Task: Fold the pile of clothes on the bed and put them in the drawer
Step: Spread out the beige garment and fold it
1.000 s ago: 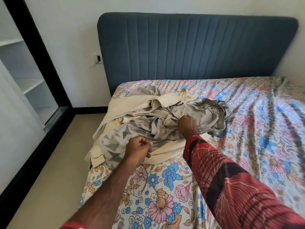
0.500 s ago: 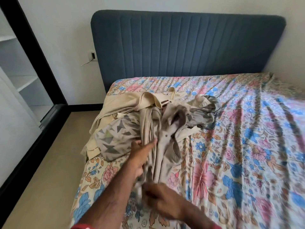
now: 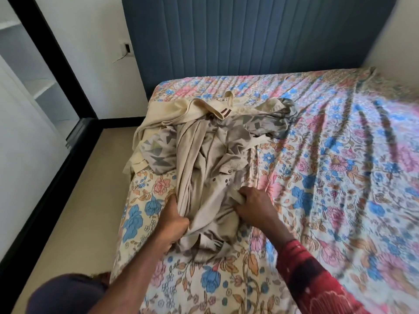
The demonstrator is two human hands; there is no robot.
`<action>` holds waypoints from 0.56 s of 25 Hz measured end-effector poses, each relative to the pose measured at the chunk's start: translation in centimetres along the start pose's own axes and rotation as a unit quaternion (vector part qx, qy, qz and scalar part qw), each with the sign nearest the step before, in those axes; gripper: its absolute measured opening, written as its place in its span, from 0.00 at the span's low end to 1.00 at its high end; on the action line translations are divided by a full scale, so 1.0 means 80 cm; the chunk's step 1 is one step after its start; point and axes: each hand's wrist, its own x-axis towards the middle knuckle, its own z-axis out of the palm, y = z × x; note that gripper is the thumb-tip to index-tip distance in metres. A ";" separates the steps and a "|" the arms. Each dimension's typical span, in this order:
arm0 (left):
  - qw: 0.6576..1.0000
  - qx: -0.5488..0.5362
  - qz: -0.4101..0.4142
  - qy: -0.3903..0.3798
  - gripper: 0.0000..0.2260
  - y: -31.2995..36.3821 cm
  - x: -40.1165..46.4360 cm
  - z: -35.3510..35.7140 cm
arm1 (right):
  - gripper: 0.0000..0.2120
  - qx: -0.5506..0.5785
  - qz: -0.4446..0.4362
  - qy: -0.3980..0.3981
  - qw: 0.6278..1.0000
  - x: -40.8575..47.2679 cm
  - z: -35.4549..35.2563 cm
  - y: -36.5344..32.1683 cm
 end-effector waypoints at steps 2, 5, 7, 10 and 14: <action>0.998 0.015 0.003 -0.062 0.31 -0.022 -0.024 -0.025 | 0.09 -0.028 -0.026 -0.057 0.998 -0.053 -0.011 0.005; 0.970 0.119 0.000 -0.212 0.42 -0.048 -0.072 -0.064 | 0.15 -0.031 -0.015 -0.214 0.976 -0.178 -0.016 0.010; 0.954 0.166 -0.016 -0.247 0.48 -0.059 -0.095 -0.070 | 0.18 -0.037 0.012 -0.224 0.974 -0.234 -0.018 0.023; 0.974 0.218 0.015 -0.066 0.48 -0.034 -0.100 -0.055 | 0.15 -0.016 0.000 -0.124 0.992 -0.238 -0.034 0.027; 0.943 0.145 0.291 0.067 0.20 0.006 -0.079 -0.002 | 0.11 0.060 -0.089 0.084 0.991 -0.172 -0.016 -0.010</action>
